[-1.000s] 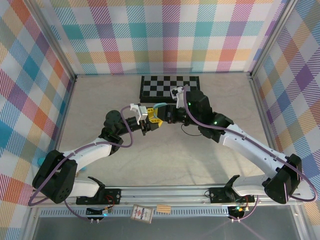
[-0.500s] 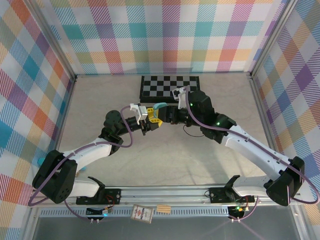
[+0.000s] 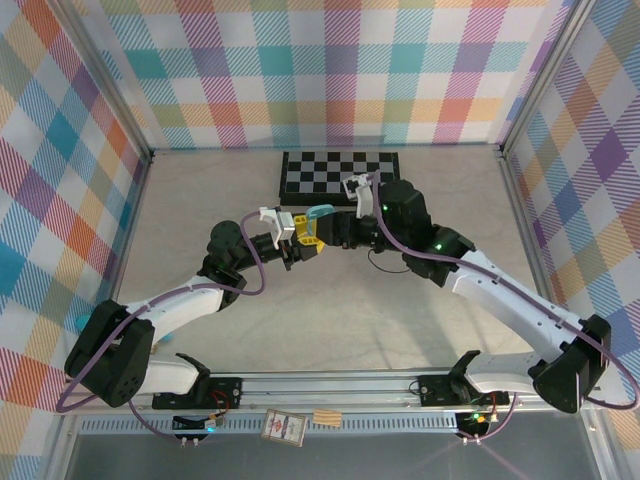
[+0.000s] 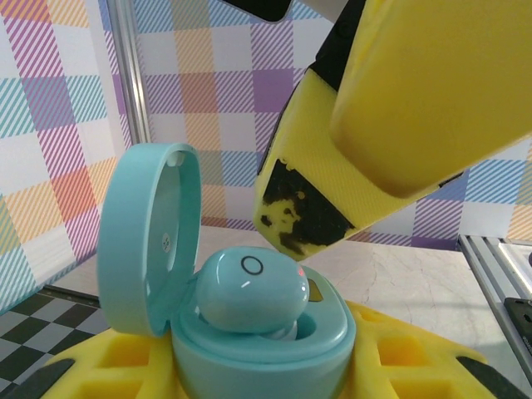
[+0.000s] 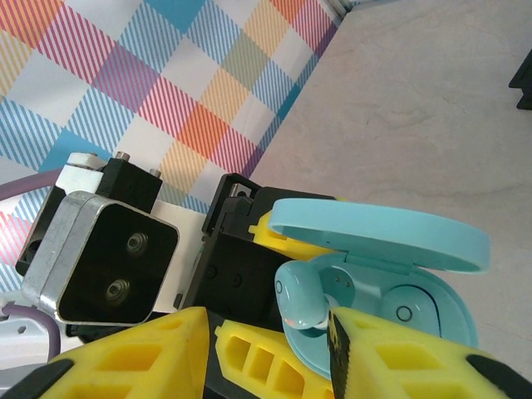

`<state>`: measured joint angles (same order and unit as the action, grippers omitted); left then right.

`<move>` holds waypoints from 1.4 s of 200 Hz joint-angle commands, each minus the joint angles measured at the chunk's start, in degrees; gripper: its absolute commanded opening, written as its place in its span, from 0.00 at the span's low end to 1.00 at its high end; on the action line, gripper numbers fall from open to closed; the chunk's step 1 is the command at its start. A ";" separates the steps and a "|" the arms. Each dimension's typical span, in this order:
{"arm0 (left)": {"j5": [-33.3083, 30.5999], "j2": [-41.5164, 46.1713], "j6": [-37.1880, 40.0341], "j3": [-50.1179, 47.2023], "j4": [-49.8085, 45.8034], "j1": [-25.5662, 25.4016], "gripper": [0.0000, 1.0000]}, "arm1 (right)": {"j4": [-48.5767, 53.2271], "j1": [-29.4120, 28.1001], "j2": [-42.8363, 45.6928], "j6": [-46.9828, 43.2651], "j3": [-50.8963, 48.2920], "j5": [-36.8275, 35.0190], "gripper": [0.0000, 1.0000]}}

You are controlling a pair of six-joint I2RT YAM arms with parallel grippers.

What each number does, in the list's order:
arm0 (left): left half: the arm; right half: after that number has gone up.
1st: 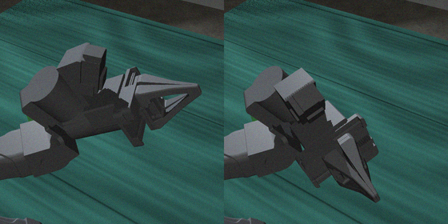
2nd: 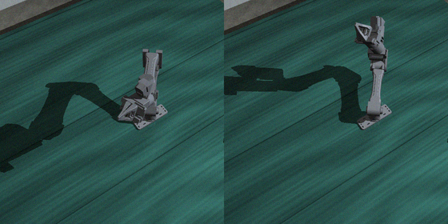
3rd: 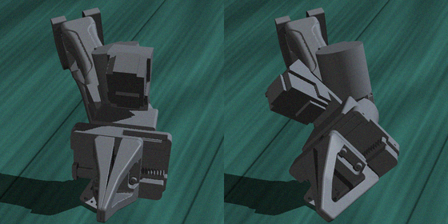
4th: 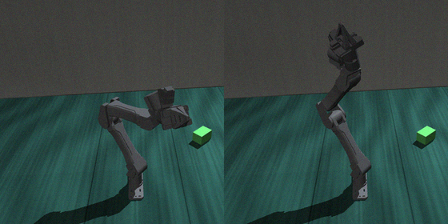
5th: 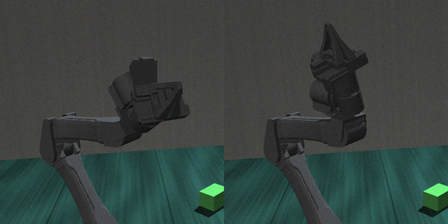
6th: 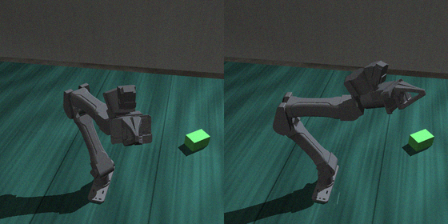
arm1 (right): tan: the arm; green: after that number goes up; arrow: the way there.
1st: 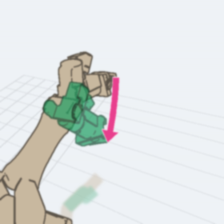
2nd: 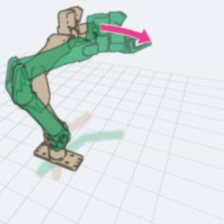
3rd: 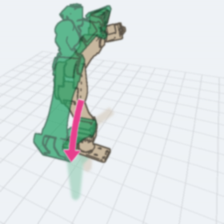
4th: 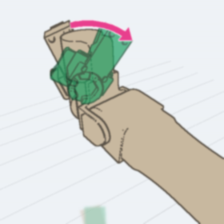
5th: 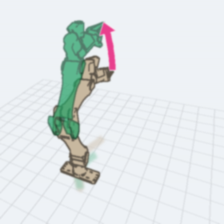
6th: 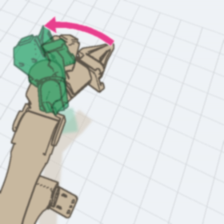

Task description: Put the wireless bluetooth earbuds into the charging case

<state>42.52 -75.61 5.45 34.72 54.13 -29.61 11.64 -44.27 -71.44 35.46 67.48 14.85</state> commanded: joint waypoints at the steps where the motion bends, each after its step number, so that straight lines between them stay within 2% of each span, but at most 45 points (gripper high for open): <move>1: 1.07 0.30 0.66 1.40 2.91 -0.72 0.33 | -0.66 -0.03 -1.14 -0.92 2.30 2.17 0.43; 126: 1.32 -0.63 0.52 1.93 3.48 -0.72 0.33 | -0.75 -0.11 0.25 -0.39 1.51 4.81 0.40; 174: 1.10 0.48 0.71 1.58 3.00 -0.72 0.33 | 3.21 -0.05 3.07 -2.60 1.68 -1.18 0.43; 211: 1.09 0.58 0.87 1.32 3.09 -0.72 0.33 | 3.62 -0.07 5.45 -4.56 1.51 -1.79 0.46; 238: 1.23 0.99 0.97 1.01 2.59 -0.72 0.33 | 4.28 -0.02 7.45 -6.50 2.23 -5.45 0.48; 280: 1.66 2.13 1.87 1.05 0.66 -0.72 0.32 | 14.48 0.06 1.30 -7.26 11.77 -15.58 0.49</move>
<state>42.54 -75.72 5.67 34.76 54.06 -29.61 19.35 -44.27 -66.43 30.48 72.47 6.63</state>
